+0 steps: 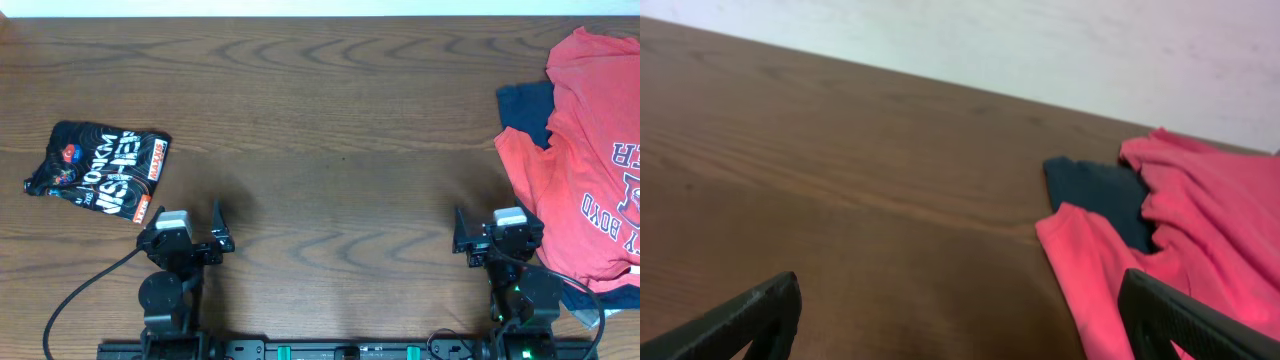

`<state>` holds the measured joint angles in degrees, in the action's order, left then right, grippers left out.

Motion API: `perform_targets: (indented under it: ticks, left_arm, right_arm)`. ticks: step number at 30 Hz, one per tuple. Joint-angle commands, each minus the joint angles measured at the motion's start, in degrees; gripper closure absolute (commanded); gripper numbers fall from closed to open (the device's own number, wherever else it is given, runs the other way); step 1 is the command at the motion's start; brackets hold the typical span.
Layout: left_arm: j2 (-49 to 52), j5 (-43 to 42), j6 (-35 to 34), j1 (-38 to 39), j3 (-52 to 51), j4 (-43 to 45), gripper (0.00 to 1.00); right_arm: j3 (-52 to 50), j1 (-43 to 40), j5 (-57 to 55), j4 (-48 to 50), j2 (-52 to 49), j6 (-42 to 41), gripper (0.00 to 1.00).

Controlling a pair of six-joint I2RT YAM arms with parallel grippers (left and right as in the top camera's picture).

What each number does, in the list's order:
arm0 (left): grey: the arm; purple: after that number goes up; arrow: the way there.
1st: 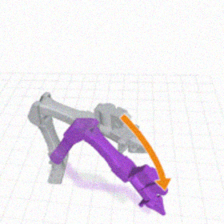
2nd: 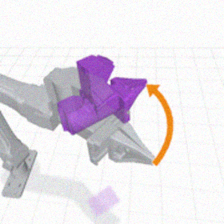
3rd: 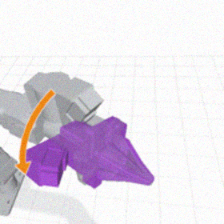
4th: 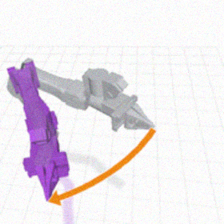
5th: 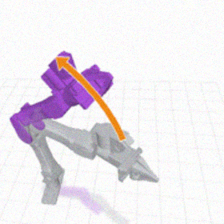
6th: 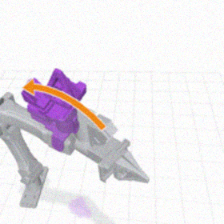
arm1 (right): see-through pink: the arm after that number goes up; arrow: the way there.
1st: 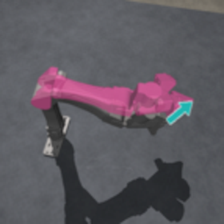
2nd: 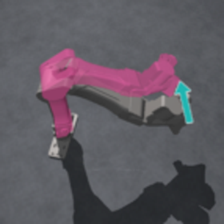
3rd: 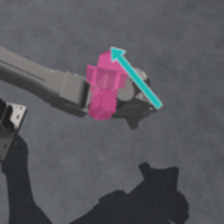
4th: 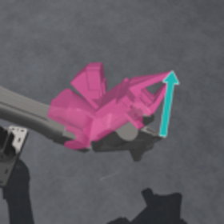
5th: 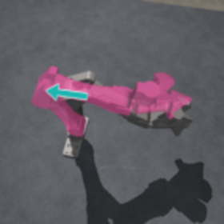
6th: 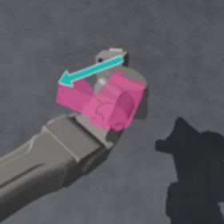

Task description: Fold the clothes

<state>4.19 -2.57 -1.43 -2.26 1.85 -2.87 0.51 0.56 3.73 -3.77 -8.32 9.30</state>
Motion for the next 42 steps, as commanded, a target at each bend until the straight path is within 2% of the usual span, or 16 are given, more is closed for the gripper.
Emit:
perform_targets:
  ticks: [1,8,14,19,26,32,35,38,40,42]
  left_arm:
    - [1.5,0.3,0.7,-0.3,-1.6,-0.9,0.02]
    - [3.4,-1.1,-1.0,-0.3,-1.6,-0.8,0.02]
    - [3.4,-2.4,-1.6,-0.3,-1.4,-0.9,0.02]
    - [4.5,-4.5,-3.9,-0.3,0.0,-1.2,0.02]
    - [13.2,-5.9,-6.8,-0.3,7.4,-7.0,0.02]
    - [29.0,-6.0,-6.8,-0.3,21.9,-21.4,0.02]
    - [36.4,-6.0,-6.8,-0.3,28.2,-27.8,0.02]
    - [42.2,-6.1,-6.8,-0.3,31.3,-29.9,0.02]
    - [44.5,-7.2,-6.8,-0.3,31.5,-29.6,0.02]
    - [46.5,-9.7,-6.9,-0.3,31.5,-29.7,0.02]
  right_arm:
    - [-0.2,0.5,-2.8,0.2,-1.0,-2.3,0.01]
    - [-0.2,0.5,-6.4,0.1,-1.5,-7.9,0.01]
    - [0.2,0.5,-7.1,-0.5,-1.6,-8.0,0.01]
    - [3.4,0.5,-10.2,-4.6,-4.3,-8.3,0.01]
    - [15.0,0.5,-13.6,-15.2,-18.9,-9.1,0.01]
    - [30.5,0.1,-13.7,-24.6,-38.7,-9.0,0.01]
    - [36.1,0.2,-8.3,-25.4,-45.4,-10.7,0.01]
    - [38.9,0.2,-1.3,-25.7,-49.9,-11.2,0.01]
    - [39.0,-0.1,-5.7,-25.4,-51.5,-13.2,0.02]
    - [39.0,-0.7,-15.2,-26.2,-53.0,-18.9,0.03]
